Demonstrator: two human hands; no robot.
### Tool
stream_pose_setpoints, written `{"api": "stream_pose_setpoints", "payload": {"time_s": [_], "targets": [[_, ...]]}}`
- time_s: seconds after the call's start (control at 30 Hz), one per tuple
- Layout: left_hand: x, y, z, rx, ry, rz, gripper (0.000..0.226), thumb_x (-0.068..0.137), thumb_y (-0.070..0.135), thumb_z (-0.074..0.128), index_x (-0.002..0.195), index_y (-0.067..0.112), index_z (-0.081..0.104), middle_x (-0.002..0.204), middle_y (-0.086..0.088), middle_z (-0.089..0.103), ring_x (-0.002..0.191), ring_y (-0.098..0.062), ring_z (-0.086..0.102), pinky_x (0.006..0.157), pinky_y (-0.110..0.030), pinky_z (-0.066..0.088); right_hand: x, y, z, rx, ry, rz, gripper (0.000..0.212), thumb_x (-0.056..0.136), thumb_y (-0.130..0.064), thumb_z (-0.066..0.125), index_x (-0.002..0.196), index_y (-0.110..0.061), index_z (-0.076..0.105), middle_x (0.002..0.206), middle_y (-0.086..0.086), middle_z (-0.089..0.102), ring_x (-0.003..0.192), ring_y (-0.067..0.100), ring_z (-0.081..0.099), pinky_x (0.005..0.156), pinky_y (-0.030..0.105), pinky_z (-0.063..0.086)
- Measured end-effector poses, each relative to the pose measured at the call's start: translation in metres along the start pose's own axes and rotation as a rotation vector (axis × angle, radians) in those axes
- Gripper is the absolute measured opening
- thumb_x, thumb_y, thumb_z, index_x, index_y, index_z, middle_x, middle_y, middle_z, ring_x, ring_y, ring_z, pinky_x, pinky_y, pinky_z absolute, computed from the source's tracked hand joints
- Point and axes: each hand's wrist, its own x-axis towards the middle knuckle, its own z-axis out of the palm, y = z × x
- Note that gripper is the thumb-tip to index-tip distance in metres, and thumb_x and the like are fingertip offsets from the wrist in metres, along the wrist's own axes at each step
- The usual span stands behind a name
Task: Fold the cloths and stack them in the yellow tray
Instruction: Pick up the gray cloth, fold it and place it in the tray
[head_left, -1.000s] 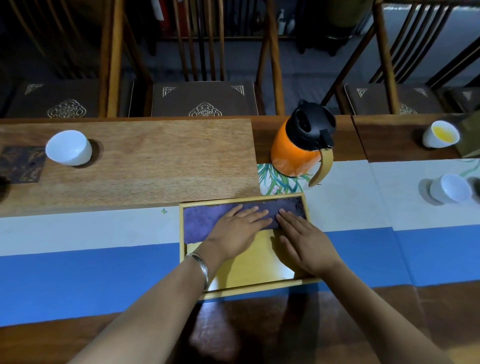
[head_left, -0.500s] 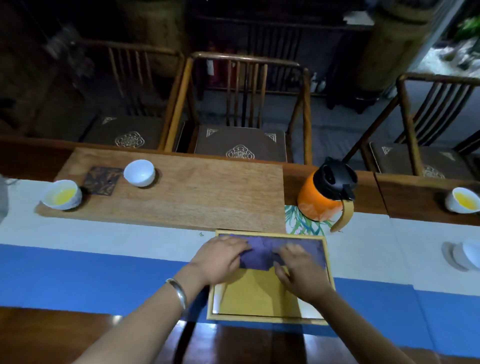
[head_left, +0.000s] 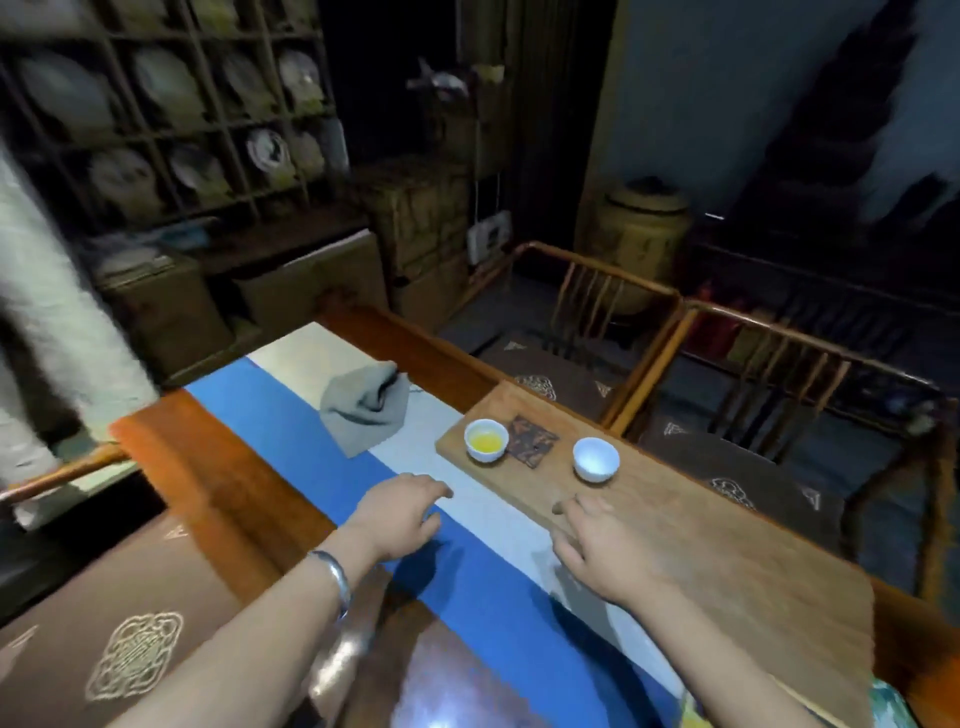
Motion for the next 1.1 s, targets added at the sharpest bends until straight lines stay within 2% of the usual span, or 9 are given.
{"api": "stream_pose_setpoints", "payload": {"time_s": [0.17,0.3,0.47,0.57,0.8,0.97,1.1], "targets": [[-0.048,-0.093,-0.024,-0.054,0.069,-0.091,0.043,0.094,0.031,0.042,0.137,0.026,0.045,0.137,0.001,0.054,0.127,-0.020,0.046,0.099,-0.039,0.045,0.065,-0.097,0.020,-0.034,-0.048,-0.065,0.038,0.093,-0.040,0.039,0.123,-0.018,0.048,0.124,0.005,0.055,0.113,0.024,0.050,0.090,0.039,0.045],[-0.079,-0.154,-0.033,-0.079,0.113,-0.149,0.043,0.094,0.032,0.042,0.136,0.024,0.046,0.136,0.001,0.054,0.126,-0.021,0.047,0.098,-0.037,0.044,0.107,-0.160,0.038,-0.068,-0.084,-0.077,0.039,0.094,-0.039,0.040,0.125,-0.017,0.047,0.123,0.007,0.054,0.111,0.028,0.052,0.084,0.038,0.048],[-0.096,-0.203,-0.032,-0.119,0.114,-0.195,0.044,0.094,0.035,0.043,0.137,0.025,0.045,0.137,0.003,0.054,0.128,-0.020,0.046,0.098,-0.037,0.045,0.141,-0.205,0.057,-0.153,-0.106,-0.133,0.038,0.093,-0.039,0.040,0.124,-0.017,0.048,0.115,0.007,0.056,0.108,0.026,0.051,0.073,0.031,0.034],[-0.085,-0.221,-0.026,-0.143,0.097,-0.205,0.046,0.094,0.040,0.045,0.138,0.025,0.043,0.138,0.004,0.052,0.129,-0.019,0.044,0.098,-0.037,0.046,0.161,-0.213,0.062,-0.197,-0.133,-0.137,0.038,0.092,-0.033,0.042,0.126,-0.018,0.046,0.117,0.007,0.055,0.109,0.026,0.050,0.072,0.031,0.036],[-0.014,-0.241,-0.006,-0.157,0.004,-0.209,0.052,0.091,0.044,0.052,0.138,0.024,0.043,0.133,-0.002,0.055,0.126,-0.024,0.047,0.098,-0.037,0.044,0.226,-0.199,0.076,-0.222,-0.227,-0.120,0.035,0.092,-0.023,0.045,0.126,-0.014,0.044,0.121,0.010,0.053,0.112,0.029,0.048,0.085,0.037,0.046],[0.061,-0.257,0.015,-0.202,-0.042,-0.208,0.050,0.089,0.043,0.053,0.134,0.024,0.045,0.131,-0.001,0.055,0.124,-0.023,0.046,0.096,-0.038,0.044,0.297,-0.172,0.099,-0.220,-0.263,-0.126,0.035,0.093,-0.018,0.042,0.128,-0.014,0.044,0.123,0.011,0.052,0.115,0.029,0.047,0.090,0.038,0.043],[0.118,-0.263,0.044,-0.262,-0.080,-0.231,0.049,0.089,0.043,0.052,0.132,0.022,0.046,0.133,-0.001,0.051,0.125,-0.023,0.045,0.097,-0.037,0.041,0.350,-0.143,0.126,-0.299,-0.320,-0.137,0.030,0.091,-0.012,0.041,0.121,-0.011,0.046,0.119,0.014,0.052,0.111,0.032,0.047,0.088,0.040,0.041]]}}
